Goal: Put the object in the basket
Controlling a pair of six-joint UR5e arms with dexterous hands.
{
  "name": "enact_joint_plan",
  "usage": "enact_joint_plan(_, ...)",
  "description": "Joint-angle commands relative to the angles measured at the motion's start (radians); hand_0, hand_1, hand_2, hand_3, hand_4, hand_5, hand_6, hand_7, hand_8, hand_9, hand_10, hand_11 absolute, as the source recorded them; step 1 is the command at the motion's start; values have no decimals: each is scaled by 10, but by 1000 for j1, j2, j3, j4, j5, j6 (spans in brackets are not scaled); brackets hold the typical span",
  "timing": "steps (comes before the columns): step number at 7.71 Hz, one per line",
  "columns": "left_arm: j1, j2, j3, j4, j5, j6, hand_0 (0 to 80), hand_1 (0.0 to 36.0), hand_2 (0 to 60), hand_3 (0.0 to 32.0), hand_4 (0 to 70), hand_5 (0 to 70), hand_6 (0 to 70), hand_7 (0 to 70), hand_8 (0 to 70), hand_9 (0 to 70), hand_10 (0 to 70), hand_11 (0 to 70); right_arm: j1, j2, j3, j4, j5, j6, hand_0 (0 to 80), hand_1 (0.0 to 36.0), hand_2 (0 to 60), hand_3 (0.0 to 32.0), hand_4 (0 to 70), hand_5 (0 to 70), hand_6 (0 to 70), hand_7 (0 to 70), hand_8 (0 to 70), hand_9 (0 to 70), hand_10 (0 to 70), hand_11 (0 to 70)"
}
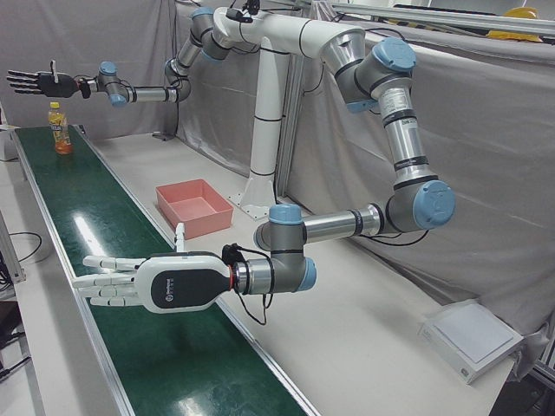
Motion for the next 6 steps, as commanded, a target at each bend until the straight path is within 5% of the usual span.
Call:
enact_joint_plan(1, 10, 0, 7, 9, 0, 6, 520, 59, 0, 0, 160, 75, 0, 0, 27, 61, 57, 95, 0, 0, 0, 0, 0, 0, 0, 0, 0, 0, 0, 0, 0, 0, 0, 0, 0, 0)
enact_joint_plan(6, 13, 0, 9, 30, 2, 16, 526, 65, 0, 0, 161, 81, 0, 0, 36, 74, 55, 93, 0, 0, 1, 0, 0, 0, 0, 0, 0, 0, 0, 0, 0, 0, 0, 0, 0, 0)
